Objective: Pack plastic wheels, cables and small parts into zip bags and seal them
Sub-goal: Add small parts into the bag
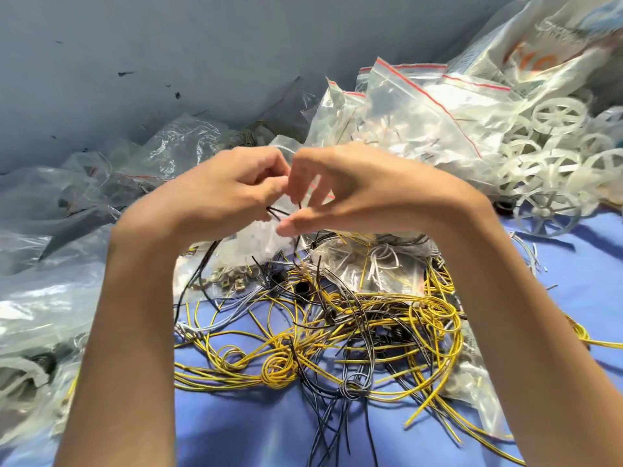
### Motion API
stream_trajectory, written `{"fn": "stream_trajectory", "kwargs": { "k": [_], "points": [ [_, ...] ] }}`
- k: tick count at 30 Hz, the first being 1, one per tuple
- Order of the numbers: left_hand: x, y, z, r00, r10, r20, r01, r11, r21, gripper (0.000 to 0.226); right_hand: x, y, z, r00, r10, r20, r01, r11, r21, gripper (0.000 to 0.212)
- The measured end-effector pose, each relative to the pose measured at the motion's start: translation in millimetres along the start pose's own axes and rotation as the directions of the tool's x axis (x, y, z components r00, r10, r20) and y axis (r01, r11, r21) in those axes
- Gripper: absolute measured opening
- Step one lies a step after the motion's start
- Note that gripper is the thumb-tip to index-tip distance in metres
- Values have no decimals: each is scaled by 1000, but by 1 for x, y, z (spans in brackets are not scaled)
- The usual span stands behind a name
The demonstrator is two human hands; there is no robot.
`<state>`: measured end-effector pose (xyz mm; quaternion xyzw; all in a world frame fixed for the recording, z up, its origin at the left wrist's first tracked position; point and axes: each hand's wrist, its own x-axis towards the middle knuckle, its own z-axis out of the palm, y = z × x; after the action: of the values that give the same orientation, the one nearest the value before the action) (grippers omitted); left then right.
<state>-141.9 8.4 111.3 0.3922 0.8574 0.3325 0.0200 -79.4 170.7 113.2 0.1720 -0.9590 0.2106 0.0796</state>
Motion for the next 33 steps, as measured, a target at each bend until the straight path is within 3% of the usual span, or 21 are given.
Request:
{"fn": "stream_trajectory", "kwargs": {
  "k": [5,13,16,20,24,27,33],
  "points": [
    [-2,8,2,999,30,-18,-33,973,-227,14,3,6,3,994,40,-101,-21,983,184,52],
    [-3,5,-2,997,49,-57,-69,896,-438,35,4,10,5,994,-104,-25,103,877,470,37],
    [-4,-1,-1,999,36,18,-25,915,-402,35,6,16,3,994,-62,-95,97,905,415,15],
    [-4,-2,5,988,0,152,41,963,-266,20,8,22,0,984,20,-177,48,927,372,22],
    [-1,1,9,985,-55,165,90,972,-216,28,6,22,-4,960,6,-280,60,972,227,17],
    [-1,-1,6,975,-82,205,123,973,-197,34,2,26,-12,936,25,-350,60,971,230,15],
    [0,-1,10,951,-100,292,169,961,-220,41,3,32,-11,949,100,-300,-37,978,207,26]
  ]
}}
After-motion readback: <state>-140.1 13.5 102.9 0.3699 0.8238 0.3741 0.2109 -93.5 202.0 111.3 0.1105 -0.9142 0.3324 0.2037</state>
